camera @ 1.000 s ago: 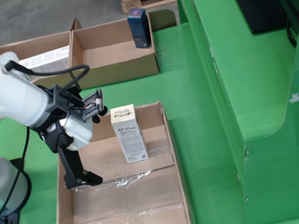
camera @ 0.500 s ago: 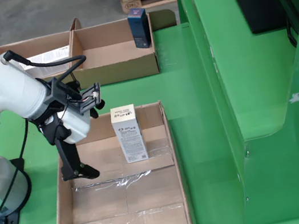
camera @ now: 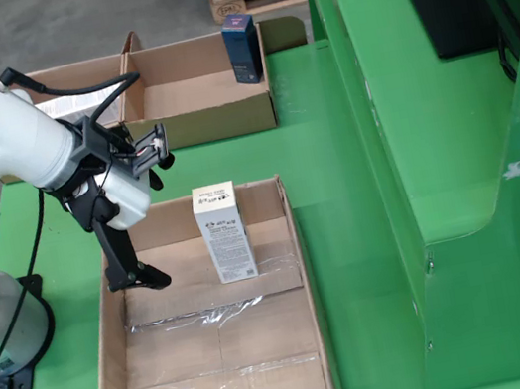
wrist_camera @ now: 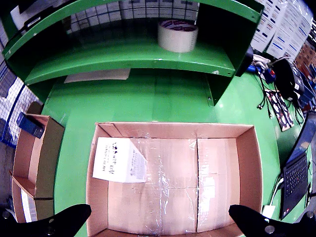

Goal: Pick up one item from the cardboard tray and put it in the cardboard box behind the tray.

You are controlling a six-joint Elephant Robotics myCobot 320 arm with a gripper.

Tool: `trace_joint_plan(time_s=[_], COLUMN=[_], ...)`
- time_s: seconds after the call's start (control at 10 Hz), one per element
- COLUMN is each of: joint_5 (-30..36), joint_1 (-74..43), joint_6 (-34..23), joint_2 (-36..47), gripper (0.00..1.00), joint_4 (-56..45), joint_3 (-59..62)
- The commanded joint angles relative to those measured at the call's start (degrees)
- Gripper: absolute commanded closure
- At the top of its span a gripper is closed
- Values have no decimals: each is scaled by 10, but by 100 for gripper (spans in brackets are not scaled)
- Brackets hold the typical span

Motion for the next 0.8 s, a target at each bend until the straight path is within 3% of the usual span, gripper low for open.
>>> trace_joint_plan(time_s=[0.0,0.7], joint_5=[-8,-10], joint_1=[19,31], joint_6=[6,-1], joint_2=[10,2], gripper=[0,0], joint_4=[5,9], joint_3=[16,21])
